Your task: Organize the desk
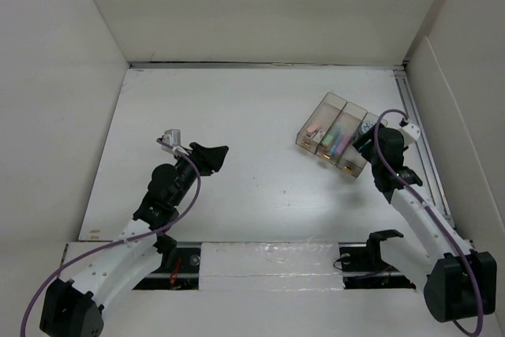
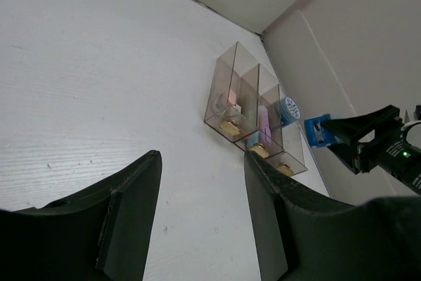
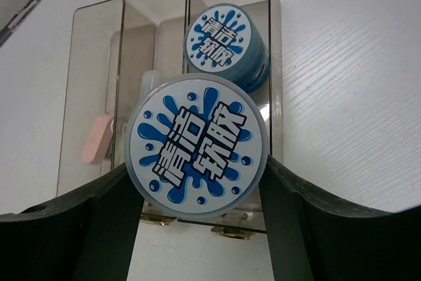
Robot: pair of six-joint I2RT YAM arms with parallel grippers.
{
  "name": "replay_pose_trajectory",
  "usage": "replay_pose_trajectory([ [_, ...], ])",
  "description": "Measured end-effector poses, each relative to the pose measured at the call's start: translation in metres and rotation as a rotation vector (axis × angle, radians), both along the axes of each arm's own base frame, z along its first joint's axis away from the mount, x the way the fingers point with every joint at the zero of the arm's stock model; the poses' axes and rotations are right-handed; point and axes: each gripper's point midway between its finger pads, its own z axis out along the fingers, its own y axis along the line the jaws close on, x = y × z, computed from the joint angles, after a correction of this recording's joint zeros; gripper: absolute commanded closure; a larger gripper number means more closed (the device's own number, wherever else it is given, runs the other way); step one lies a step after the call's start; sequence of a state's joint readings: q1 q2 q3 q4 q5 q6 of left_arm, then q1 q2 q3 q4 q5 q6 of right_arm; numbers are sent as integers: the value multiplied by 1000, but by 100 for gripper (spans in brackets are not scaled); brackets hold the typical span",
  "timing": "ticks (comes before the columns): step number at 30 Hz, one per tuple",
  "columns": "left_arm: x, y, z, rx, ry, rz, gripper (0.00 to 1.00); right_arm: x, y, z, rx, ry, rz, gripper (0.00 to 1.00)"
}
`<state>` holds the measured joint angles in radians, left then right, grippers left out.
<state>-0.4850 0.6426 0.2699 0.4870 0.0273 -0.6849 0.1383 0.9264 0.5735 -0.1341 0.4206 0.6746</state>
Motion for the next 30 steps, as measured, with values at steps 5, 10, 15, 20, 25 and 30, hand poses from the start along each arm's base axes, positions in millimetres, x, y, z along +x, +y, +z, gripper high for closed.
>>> replay_pose_trajectory([
  [5, 0, 0, 3, -1, -10, 0, 51, 3, 7, -17, 35, 53, 23, 59],
  [10, -1, 1, 5, -3, -19, 1, 51, 5, 12, -39, 57, 121, 40, 59],
  [15, -2, 2, 9, -8, -32, 1, 51, 6, 14, -47, 66, 142, 42, 59],
  [20, -3, 2, 11, -11, -38, 1, 51, 5, 13, -46, 68, 144, 38, 59],
  [25, -3, 2, 11, -11, -38, 0, 51, 1, 11, -48, 61, 161, 30, 59],
  [30, -3, 2, 11, -11, -38, 0, 51, -1, 7, -48, 44, 184, 14, 58],
])
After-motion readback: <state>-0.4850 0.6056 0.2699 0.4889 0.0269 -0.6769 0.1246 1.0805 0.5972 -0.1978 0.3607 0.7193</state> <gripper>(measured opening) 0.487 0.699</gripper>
